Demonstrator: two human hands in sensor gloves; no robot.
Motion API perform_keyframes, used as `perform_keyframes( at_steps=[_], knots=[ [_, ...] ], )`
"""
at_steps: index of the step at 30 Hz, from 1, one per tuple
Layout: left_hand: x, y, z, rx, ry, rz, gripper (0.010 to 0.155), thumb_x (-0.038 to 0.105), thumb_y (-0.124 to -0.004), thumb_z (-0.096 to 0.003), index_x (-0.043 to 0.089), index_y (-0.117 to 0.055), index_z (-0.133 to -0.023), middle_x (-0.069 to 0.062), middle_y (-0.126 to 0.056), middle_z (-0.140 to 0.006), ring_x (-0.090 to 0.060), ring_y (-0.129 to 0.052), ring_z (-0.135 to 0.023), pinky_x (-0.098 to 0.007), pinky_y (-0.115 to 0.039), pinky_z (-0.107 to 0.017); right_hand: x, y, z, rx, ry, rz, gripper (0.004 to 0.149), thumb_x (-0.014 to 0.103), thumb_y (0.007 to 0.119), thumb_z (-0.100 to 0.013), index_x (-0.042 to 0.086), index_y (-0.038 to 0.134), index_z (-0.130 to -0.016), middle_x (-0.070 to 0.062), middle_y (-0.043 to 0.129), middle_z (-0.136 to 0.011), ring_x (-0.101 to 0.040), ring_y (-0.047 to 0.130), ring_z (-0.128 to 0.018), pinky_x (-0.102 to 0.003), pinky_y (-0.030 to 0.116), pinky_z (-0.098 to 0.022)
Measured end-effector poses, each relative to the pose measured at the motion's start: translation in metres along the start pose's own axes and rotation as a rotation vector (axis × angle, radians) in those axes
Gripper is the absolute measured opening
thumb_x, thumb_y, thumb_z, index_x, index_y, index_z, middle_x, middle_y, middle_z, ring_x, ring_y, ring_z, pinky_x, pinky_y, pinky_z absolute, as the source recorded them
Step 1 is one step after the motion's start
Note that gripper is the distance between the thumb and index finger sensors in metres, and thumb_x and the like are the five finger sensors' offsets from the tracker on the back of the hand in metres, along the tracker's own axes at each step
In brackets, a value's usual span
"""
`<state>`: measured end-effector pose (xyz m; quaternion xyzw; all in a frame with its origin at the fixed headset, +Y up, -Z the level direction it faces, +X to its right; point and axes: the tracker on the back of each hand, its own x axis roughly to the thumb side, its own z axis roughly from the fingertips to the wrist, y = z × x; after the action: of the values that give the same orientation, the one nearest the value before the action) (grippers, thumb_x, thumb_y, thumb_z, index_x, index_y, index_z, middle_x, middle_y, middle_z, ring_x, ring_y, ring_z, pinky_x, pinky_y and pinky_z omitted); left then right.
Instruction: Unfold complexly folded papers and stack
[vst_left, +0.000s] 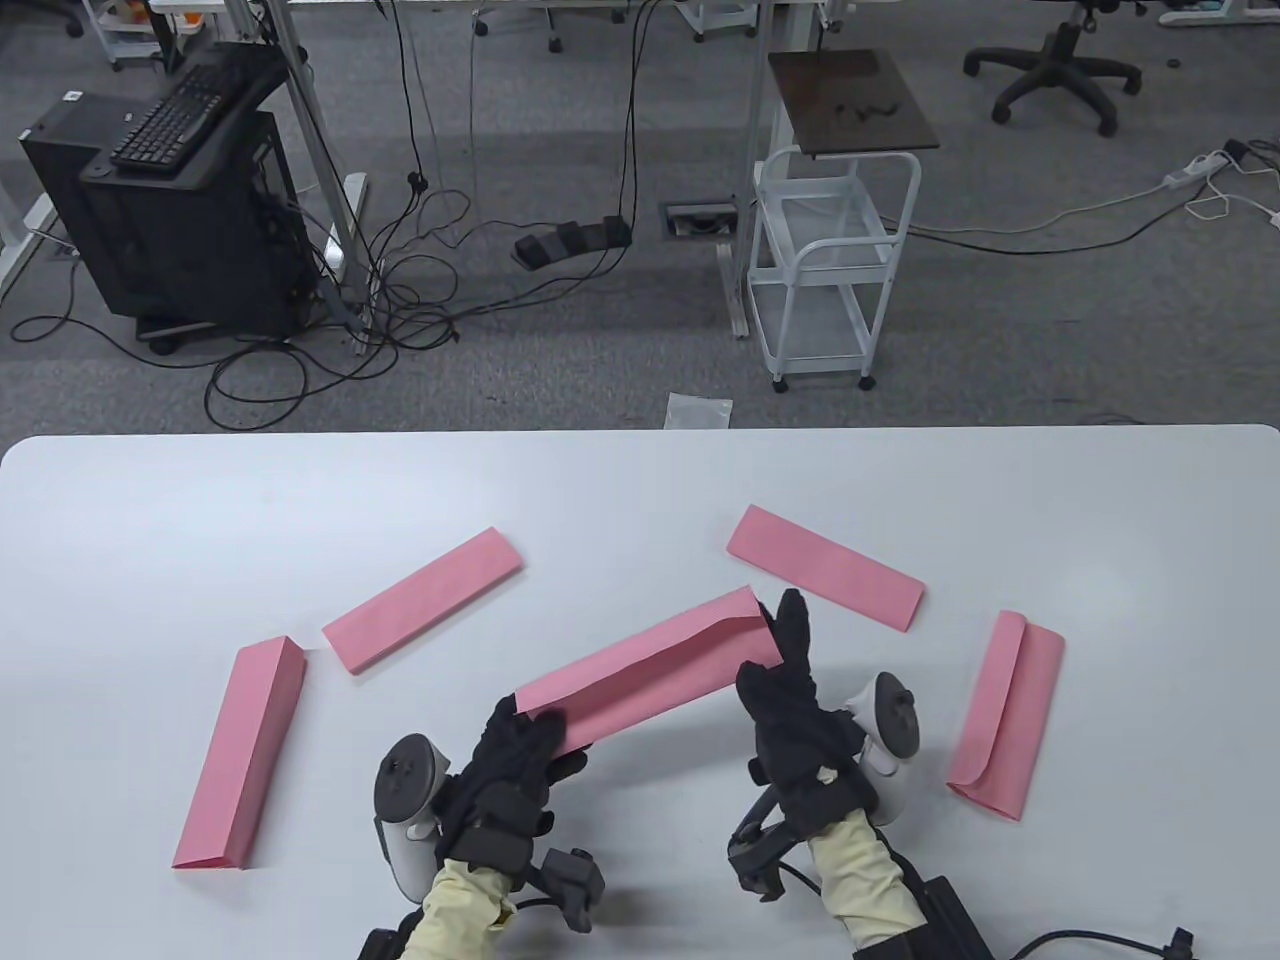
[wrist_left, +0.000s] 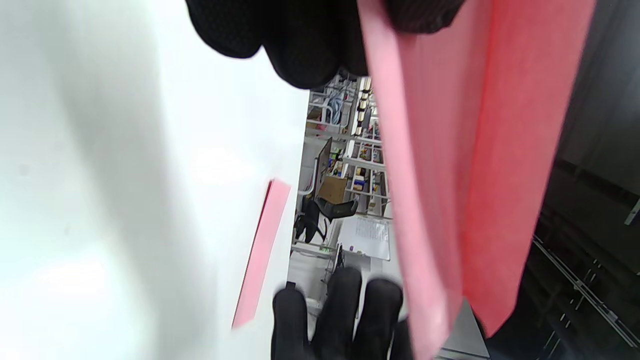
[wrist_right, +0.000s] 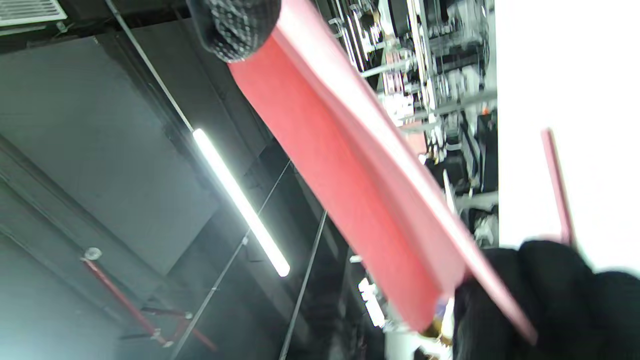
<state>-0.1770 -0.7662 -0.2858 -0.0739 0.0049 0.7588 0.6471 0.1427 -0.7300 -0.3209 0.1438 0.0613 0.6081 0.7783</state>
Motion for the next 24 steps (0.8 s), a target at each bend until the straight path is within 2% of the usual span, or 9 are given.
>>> perform_keyframes(
  at_steps=[4, 6, 10, 12, 14, 15, 17, 21, 24],
  knots=[
    [0.003, 0.007, -0.001, 0.009, -0.013, -0.003, 0.04, 0.034, -0.067, -0.0593, 0.027, -0.059, -0.098, 0.003, -0.076, -0.092, -0.026, -0.081, -0.088, -0.048, -0.066, -0.069, 0.017, -0.014, 0.002, -0.02, 0.039, 0.335, 0.081, 0.037, 0.073, -0.053, 0.044, 0.011, -0.104, 0.005, 0.014, -0.119, -0.031, 0.019, -0.111, -0.06, 0.002, -0.074],
    [0.004, 0.008, -0.002, 0.011, -0.009, -0.049, 0.04, 0.033, -0.068, -0.0589, 0.026, -0.061, -0.097, 0.002, -0.077, -0.091, -0.027, -0.082, -0.087, -0.048, -0.067, -0.069, 0.021, -0.016, 0.002, 0.008, 0.056, 0.411, 0.081, 0.037, 0.074, -0.052, 0.044, 0.013, -0.105, 0.006, 0.015, -0.119, -0.032, 0.022, -0.111, -0.061, 0.003, -0.074],
    [0.004, 0.006, -0.004, -0.045, -0.014, -0.142, 0.04, 0.032, -0.069, -0.0584, 0.024, -0.063, -0.097, 0.0, -0.079, -0.09, -0.028, -0.083, -0.086, -0.049, -0.067, -0.068, 0.02, -0.015, 0.0, 0.015, 0.068, 0.408, 0.077, 0.033, 0.075, -0.051, 0.043, 0.022, -0.106, 0.004, 0.024, -0.12, -0.034, 0.034, -0.109, -0.062, 0.008, -0.075],
    [0.004, 0.002, -0.005, -0.068, -0.022, -0.185, 0.04, 0.032, -0.069, -0.0582, 0.023, -0.064, -0.097, 0.0, -0.08, -0.09, -0.029, -0.083, -0.085, -0.05, -0.067, -0.067, 0.018, -0.016, 0.001, -0.023, 0.057, 0.41, 0.069, 0.029, 0.076, -0.051, 0.035, 0.039, -0.109, 0.002, 0.04, -0.118, -0.036, 0.048, -0.105, -0.065, 0.017, -0.075],
    [0.003, 0.0, -0.005, -0.064, -0.024, -0.23, 0.04, 0.031, -0.069, -0.0578, 0.023, -0.065, -0.097, -0.001, -0.081, -0.089, -0.029, -0.084, -0.085, -0.05, -0.068, -0.067, 0.017, -0.021, 0.002, -0.111, 0.049, 0.406, 0.046, 0.029, 0.075, -0.051, 0.019, 0.074, -0.096, -0.006, 0.082, -0.091, -0.035, 0.077, -0.085, -0.065, 0.033, -0.074],
    [0.002, -0.001, -0.005, -0.064, -0.024, -0.25, 0.04, 0.031, -0.07, -0.0575, 0.023, -0.067, -0.096, -0.001, -0.082, -0.089, -0.029, -0.085, -0.084, -0.05, -0.068, -0.067, 0.016, -0.024, 0.004, -0.137, 0.046, 0.383, 0.041, 0.031, 0.075, -0.051, 0.015, 0.08, -0.088, -0.007, 0.089, -0.079, -0.035, 0.081, -0.078, -0.064, 0.035, -0.074],
    [0.0, -0.003, -0.006, -0.098, -0.009, -0.279, 0.039, 0.031, -0.071, -0.0574, 0.024, -0.07, -0.096, 0.0, -0.083, -0.089, -0.029, -0.085, -0.085, -0.05, -0.069, -0.067, 0.014, -0.029, 0.005, -0.158, 0.059, 0.339, 0.039, 0.033, 0.075, -0.05, 0.009, 0.083, -0.081, -0.007, 0.092, -0.064, -0.034, 0.086, -0.066, -0.063, 0.039, -0.074],
    [0.0, -0.005, -0.007, -0.106, 0.001, -0.392, 0.038, 0.033, -0.072, -0.0569, 0.029, -0.073, -0.095, -0.002, -0.08, -0.093, -0.032, -0.082, -0.089, -0.052, -0.065, -0.069, 0.012, -0.032, 0.005, -0.173, 0.072, 0.33, 0.039, 0.032, 0.075, -0.05, 0.006, 0.083, -0.078, -0.008, 0.092, -0.059, -0.033, 0.087, -0.06, -0.062, 0.041, -0.073],
    [0.005, -0.002, -0.007, -0.118, 0.031, -0.534, 0.038, 0.036, -0.073, -0.0569, 0.03, -0.075, -0.094, 0.0, -0.084, -0.086, -0.029, -0.086, -0.082, -0.052, -0.067, -0.067, 0.013, -0.031, 0.005, -0.171, 0.061, 0.387, 0.039, 0.032, 0.075, -0.049, 0.007, 0.083, -0.078, -0.008, 0.091, -0.059, -0.033, 0.087, -0.06, -0.062, 0.041, -0.074]
  ],
)
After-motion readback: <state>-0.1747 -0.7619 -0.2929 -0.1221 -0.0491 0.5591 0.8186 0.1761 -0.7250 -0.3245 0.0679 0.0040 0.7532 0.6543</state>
